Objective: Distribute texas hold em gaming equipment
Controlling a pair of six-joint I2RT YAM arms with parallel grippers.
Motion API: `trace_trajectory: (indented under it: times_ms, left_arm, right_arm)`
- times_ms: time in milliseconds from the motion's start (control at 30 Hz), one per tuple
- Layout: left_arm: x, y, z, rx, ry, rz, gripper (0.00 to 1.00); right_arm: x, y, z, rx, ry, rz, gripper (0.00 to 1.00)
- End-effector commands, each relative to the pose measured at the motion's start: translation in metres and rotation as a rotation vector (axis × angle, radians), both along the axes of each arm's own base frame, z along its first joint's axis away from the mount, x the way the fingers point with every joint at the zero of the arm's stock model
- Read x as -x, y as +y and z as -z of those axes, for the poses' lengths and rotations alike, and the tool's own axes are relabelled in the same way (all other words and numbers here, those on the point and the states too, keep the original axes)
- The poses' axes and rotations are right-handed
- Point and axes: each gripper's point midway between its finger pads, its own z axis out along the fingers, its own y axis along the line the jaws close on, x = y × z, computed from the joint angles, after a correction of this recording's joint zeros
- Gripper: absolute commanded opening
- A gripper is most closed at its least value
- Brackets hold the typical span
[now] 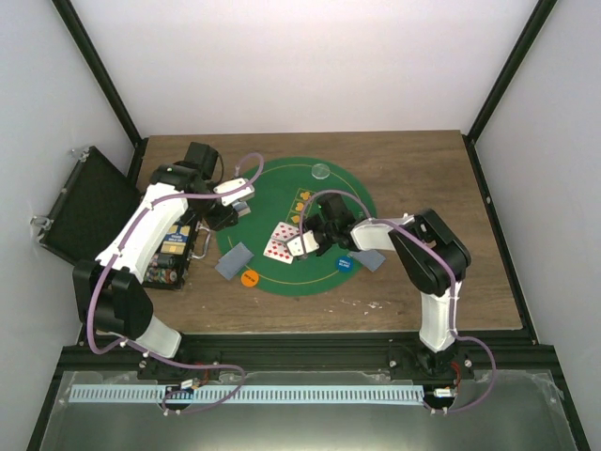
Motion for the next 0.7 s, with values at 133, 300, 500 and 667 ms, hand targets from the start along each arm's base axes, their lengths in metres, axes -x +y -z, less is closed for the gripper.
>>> trace_trajectory:
  times_ms: [133,300,500,667]
  left_arm:
    - [0.0017,-0.0016,-0.0065,0.018,-0.014,0.013,0.45]
    - [0.0015,-0.0017,-0.0064,0.018,-0.013,0.013,0.45]
    - [0.0016,-0.0011,-0.007,0.016,-0.016,0.014,0.45]
    - [0.0014,-0.0008,-0.0071,0.013,-0.017,0.015,0.45]
  right_arm:
    - [0.0141,0.0003,-0.0057,0.013,-0.012,-0.053,0.01]
    - [0.0136,0.0017,-0.0074,0.01,-0.017,-0.051,0.04]
    - [0.0147,-0.0009,-0.0074,0.022,-0.023,-0.053,0.2]
    - [0.0128,-0.0066,-0.0059,0.046,-0.043,-0.031,0.24]
